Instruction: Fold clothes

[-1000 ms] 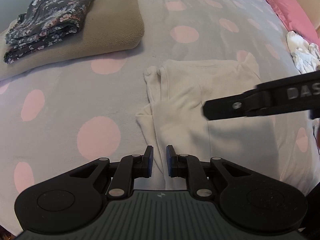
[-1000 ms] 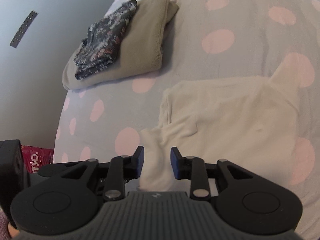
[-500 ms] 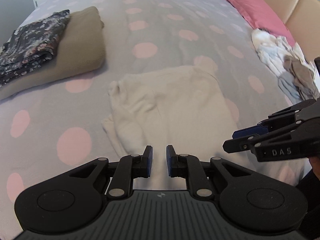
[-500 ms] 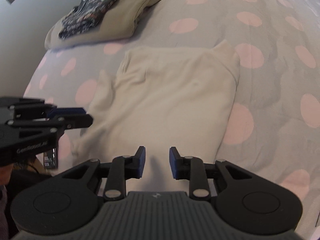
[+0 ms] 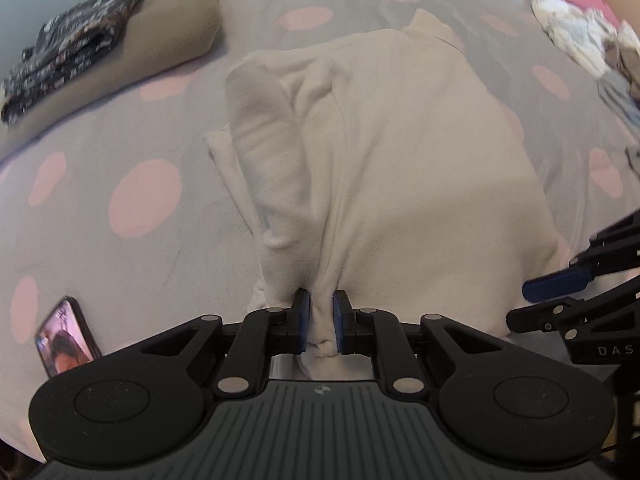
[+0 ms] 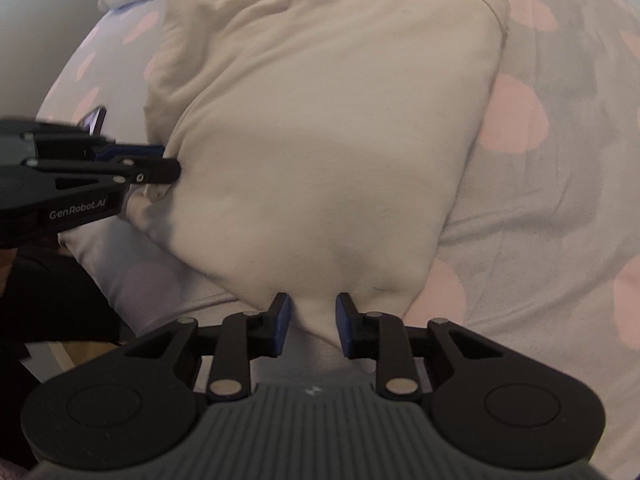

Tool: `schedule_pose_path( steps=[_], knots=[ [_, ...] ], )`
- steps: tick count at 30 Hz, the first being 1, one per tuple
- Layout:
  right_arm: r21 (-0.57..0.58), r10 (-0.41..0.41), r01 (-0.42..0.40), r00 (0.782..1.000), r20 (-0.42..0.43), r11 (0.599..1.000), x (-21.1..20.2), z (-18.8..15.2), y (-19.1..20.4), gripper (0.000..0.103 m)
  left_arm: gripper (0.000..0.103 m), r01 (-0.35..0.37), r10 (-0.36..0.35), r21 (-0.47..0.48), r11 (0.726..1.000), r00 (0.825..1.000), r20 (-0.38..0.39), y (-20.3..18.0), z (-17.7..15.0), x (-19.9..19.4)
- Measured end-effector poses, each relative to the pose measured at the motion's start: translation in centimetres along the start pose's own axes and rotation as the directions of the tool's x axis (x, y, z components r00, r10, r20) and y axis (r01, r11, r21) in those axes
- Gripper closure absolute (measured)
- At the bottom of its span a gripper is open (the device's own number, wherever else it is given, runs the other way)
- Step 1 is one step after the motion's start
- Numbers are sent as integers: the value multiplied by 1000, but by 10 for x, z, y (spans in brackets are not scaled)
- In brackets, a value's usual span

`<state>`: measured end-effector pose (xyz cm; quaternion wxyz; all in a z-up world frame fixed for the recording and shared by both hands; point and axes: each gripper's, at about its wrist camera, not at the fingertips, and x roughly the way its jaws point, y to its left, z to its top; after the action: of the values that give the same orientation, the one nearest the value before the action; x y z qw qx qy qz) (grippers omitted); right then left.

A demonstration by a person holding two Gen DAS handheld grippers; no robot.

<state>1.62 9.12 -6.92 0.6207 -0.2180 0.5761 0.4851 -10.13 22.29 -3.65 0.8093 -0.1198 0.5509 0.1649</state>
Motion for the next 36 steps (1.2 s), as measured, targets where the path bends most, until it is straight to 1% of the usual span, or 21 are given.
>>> schedule_pose_path(
  steps=[1,3,5,7,8,10,12,14,15,18,21,26,30,31,32,33,34,35,36],
  knots=[
    [22,10,-10,1000,2,1000,-1,0,-4,78,91,15,-15,-16,1000,1000,1,4,0,-1],
    [2,9,-9,1000,1,1000,-4,0,-3,79,91,27,-26,-20,999,1000,6,6,0,-4],
    [-19,7,-7,1000,-1,1000,-10,1,-1,79,91,29,-29,-4,1000,999,26,4,1,-11],
    [-21,24,-24,1000,20,999,-23,4,-2,78,91,65,-64,-6,998,996,60,7,4,-22],
    [-22,23,-22,999,46,1000,-32,5,-4,78,91,88,-86,-10,996,993,79,9,7,-28],
    [-23,-6,9,996,94,1000,-45,12,-9,78,91,134,-131,-18,991,984,118,14,13,-39],
    [-6,-53,54,990,129,999,-53,22,-17,77,91,161,-155,-31,986,977,147,22,22,-43],
    [36,-69,64,987,147,997,-56,32,-30,77,91,178,-167,-51,983,973,161,31,34,-40],
    [53,-65,58,986,152,997,-56,37,-34,77,91,186,-174,-61,981,970,169,36,40,-39],
    [103,-53,36,985,165,994,-55,53,-46,77,91,193,-175,-102,976,971,160,47,46,-26],
    [115,-75,56,983,165,992,-47,64,-47,77,91,195,-174,-144,970,974,145,58,50,-10],
    [129,-63,44,987,147,991,-31,72,-53,77,91,195,-173,-214,957,978,118,76,57,16],
    [149,-49,28,989,139,988,-30,75,-56,76,91,184,-159,-218,958,979,128,78,62,13],
    [155,-45,22,989,142,988,-33,76,-57,76,90,181,-155,-217,959,979,131,77,63,11],
    [160,-41,15,987,157,987,-37,76,-58,76,85,178,-151,-215,960,979,135,77,64,9],
    [162,-44,15,983,178,987,-41,77,-60,73,79,172,-142,-221,960,980,142,79,64,8],
    [165,-48,15,979,198,986,-45,78,-62,68,65,162,-127,-236,958,980,155,81,65,6],
    [167,-51,14,975,218,986,-49,79,-65,57,55,156,-117,-252,955,980,163,84,64,5],
    [186,-63,20,972,228,982,-49,81,-69,47,54,162,-121,-266,950,979,163,86,63,6]
  ],
)
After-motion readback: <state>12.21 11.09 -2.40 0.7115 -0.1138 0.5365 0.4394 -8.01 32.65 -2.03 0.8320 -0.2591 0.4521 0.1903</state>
